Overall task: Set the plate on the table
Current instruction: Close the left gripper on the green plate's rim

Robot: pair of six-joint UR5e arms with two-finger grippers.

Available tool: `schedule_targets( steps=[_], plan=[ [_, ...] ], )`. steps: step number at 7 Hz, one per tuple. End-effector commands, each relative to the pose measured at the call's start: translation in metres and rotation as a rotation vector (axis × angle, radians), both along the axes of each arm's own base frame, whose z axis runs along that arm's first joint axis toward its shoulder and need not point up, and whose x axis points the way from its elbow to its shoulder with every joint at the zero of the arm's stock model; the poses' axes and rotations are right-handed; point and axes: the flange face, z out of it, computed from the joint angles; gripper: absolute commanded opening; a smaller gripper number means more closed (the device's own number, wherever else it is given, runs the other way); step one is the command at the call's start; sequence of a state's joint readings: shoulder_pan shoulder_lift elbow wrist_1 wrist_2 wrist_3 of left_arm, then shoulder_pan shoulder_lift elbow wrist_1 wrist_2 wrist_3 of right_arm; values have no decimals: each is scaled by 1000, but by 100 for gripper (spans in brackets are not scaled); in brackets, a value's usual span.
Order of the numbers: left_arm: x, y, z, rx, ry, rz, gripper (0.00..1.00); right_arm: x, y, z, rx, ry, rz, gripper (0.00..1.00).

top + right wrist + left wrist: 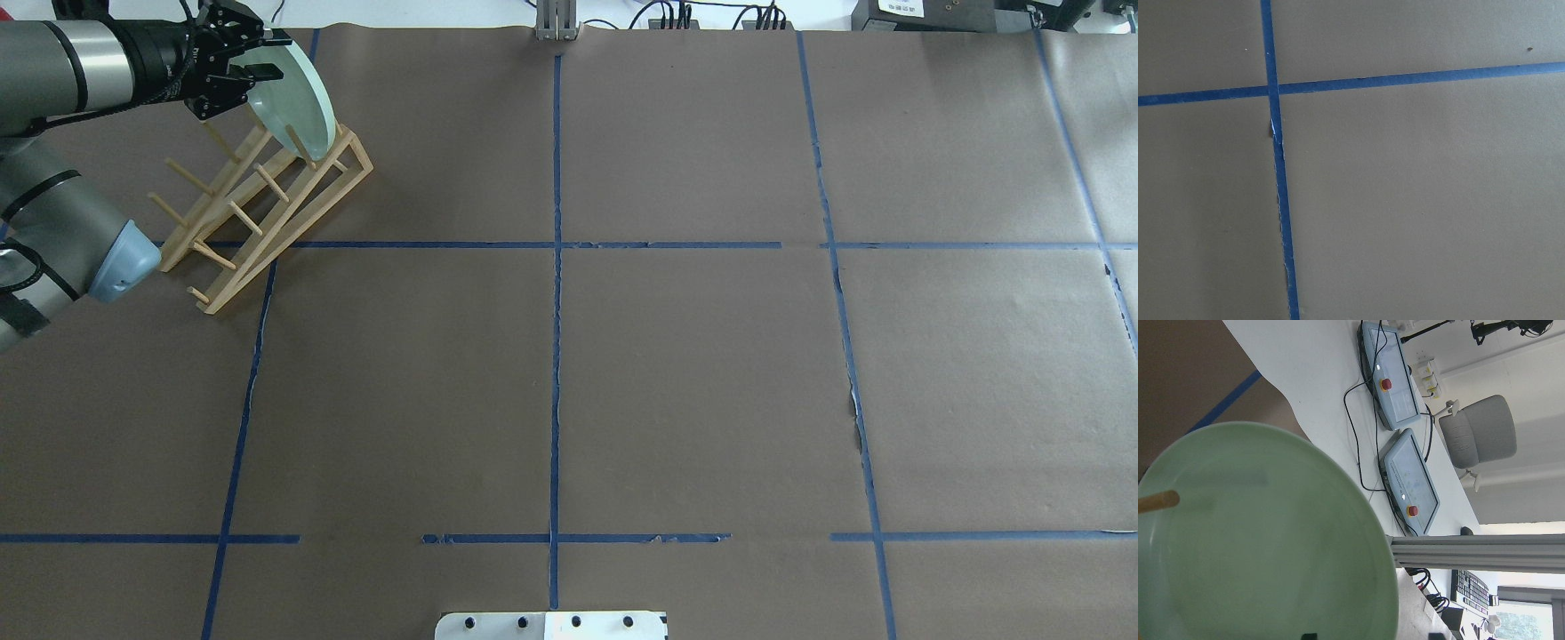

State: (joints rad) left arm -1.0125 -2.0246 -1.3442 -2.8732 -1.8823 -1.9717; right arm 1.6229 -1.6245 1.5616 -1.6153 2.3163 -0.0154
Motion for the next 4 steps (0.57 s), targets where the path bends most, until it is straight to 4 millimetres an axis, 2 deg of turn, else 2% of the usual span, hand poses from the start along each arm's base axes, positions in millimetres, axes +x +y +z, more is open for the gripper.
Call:
schedule_targets(
  steps=[1, 4],
  plan=[
    [1, -1, 0, -1, -1, 0, 42, 0, 0, 0, 0, 0, 0, 100],
    [4, -6, -2, 0, -2, 0, 41, 0, 0, 0, 0, 0, 0, 100]
  ],
)
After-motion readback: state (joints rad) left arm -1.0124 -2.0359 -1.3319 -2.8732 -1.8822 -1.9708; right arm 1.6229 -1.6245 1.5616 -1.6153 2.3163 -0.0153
